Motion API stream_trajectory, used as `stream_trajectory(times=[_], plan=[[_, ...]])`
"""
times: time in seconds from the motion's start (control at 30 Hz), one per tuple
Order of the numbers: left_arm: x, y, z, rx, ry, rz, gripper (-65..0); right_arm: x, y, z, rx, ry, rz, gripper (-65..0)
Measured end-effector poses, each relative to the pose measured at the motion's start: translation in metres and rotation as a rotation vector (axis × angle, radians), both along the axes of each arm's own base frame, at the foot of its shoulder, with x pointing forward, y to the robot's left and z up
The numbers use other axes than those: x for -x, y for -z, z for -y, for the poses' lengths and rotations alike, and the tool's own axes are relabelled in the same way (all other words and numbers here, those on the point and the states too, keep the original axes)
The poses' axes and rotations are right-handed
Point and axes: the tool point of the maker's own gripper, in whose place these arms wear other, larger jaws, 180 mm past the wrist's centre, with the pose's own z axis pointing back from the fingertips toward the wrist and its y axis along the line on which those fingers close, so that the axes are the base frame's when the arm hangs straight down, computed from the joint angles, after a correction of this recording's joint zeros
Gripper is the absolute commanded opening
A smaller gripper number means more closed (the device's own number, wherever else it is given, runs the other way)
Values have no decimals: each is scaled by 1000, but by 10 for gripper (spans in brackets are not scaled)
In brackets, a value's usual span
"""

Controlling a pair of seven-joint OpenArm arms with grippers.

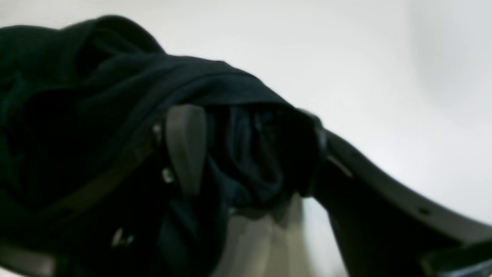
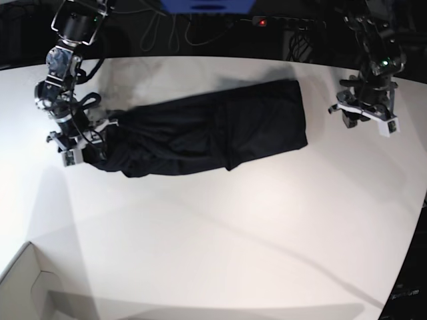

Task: Layout the t-shirt on the table in an organized manner, then fold the t-shirt properly
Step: 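Grasp the strip end with the right gripper and pull it along the table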

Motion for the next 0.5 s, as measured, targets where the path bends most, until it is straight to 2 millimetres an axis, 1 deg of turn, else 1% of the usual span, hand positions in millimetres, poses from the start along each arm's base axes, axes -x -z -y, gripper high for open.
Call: stream_trajectory(times=[0.07,0.2,0.3,0.37,0.43,0.5], plan=[[0,0,0,0,0,0,-412,-2,-1,-4,-8,-4,5,-248],[1,0,0,-1,0,-2,-412,-4,-7,-7,-16,2,12,-223],[1,1,0,0,0,-3,-412,-13,-26,-14,-93,21,87,-214],[1,1,0,-1,0,-2,-412,-18,-34,-15,-119,28,122,-214],[1,0,-1,-3,1,-4,-412,-21,-36,-14,-118,28,125,-214],[1,0,-1,-3,1,-4,-412,-21,-33,-15,-113,26,95,-214]])
